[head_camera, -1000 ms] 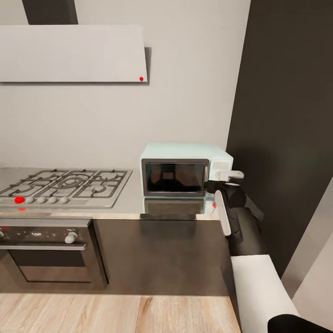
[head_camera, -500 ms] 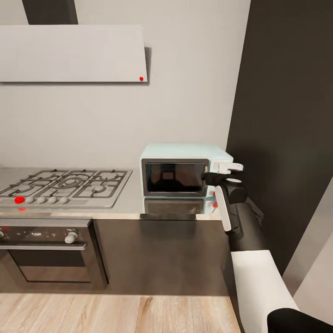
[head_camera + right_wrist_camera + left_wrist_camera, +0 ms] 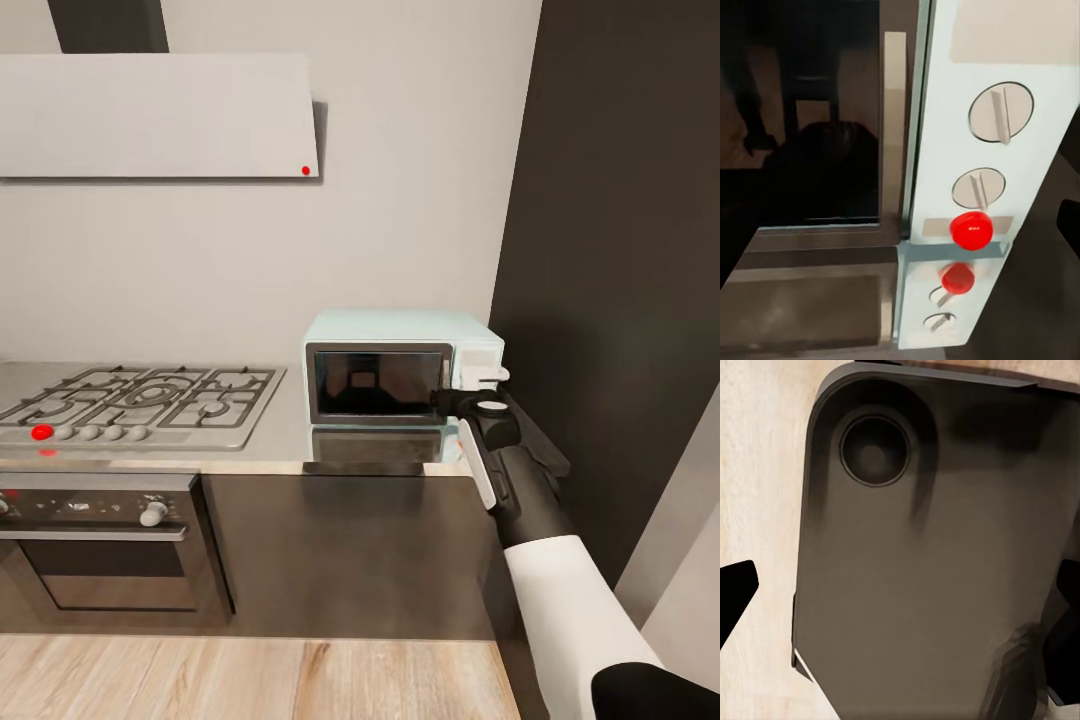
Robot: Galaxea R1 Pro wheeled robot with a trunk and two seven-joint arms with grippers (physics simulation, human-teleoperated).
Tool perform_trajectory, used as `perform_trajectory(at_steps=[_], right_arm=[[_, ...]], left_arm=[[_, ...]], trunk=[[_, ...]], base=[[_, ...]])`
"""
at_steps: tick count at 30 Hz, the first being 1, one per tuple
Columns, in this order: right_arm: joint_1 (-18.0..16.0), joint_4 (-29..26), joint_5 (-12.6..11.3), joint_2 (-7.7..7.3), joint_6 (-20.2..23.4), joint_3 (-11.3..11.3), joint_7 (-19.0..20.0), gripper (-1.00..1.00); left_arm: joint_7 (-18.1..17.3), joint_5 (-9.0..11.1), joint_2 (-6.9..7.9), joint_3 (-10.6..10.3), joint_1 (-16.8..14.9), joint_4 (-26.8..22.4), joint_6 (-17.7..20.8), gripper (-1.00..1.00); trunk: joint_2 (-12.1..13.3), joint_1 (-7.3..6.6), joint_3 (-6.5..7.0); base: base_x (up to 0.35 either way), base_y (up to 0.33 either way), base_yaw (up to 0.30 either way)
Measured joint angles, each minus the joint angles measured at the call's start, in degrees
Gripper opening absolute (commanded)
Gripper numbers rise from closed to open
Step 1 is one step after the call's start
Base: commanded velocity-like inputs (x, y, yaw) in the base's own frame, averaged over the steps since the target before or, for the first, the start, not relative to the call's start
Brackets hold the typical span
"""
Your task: In the kitchen, take the popcorn bag from the countertop, put it into the microwave, and heat it until the popcorn is cooked so the cooked popcorn ends up inside the bag.
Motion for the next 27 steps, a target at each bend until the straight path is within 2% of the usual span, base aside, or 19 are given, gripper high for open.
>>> perform_trajectory(at_steps=[8, 23, 27], right_arm=[[0.00, 0.11, 0.00, -0.07, -0.07, 0.09, 0.02, 1.00], [0.00, 2.47, -0.08, -0.17, -0.36, 0.13, 0.11, 1.00], [0.00, 6.00, -0.08, -0.17, -4.15, 0.10, 0.57, 1.00]], left_arm=[[0.00, 0.01, 0.00, 0.00, 0.00, 0.03, 0.00, 1.00], [0.00, 0.01, 0.02, 0.00, 0.00, 0.04, 0.00, 1.00], [0.00, 0.01, 0.02, 0.00, 0.00, 0.04, 0.00, 1.00]], trunk=[[0.00, 0.00, 0.00], [0.00, 0.00, 0.00], [0.00, 0.00, 0.00]], base=[[0.005, 0.000, 0.000], [0.107, 0.000, 0.000], [0.004, 0.000, 0.000]])
